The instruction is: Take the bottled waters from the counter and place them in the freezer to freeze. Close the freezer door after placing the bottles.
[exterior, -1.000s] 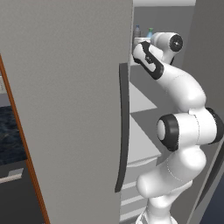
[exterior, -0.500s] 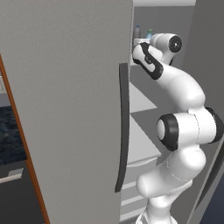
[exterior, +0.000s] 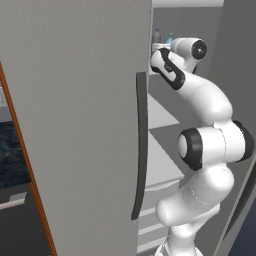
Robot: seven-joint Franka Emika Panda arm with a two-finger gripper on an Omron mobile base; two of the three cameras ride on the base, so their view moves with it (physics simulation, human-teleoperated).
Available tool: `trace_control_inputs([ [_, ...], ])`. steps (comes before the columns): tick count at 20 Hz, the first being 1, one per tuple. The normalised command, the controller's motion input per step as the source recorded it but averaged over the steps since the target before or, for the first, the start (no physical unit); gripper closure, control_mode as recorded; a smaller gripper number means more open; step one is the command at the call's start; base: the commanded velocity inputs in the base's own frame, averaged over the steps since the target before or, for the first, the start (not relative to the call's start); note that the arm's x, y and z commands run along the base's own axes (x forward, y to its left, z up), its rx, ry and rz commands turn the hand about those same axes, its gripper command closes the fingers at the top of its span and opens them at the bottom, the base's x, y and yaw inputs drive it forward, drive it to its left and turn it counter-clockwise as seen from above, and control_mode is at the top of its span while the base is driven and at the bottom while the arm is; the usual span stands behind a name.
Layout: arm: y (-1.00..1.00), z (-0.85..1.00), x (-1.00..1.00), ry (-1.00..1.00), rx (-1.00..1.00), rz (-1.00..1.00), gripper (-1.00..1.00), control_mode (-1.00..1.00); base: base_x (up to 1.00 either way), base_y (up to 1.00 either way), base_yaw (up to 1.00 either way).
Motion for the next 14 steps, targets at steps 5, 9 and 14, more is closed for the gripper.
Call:
trace_control_inputs([
  [5, 0.00, 0.00, 0.17, 0.00, 0.00, 0.00, 1.00, -1.00, 0.00, 0.00, 0.00],
  [9, 0.00, 0.00, 0.15, 0.00, 0.00, 0.00, 1.00, -1.00, 0.00, 0.00, 0.00],
  [14, 0.00, -0.02, 0.05, 0.00, 0.00, 0.00, 1.00, -1.00, 0.00, 0.00, 0.00],
])
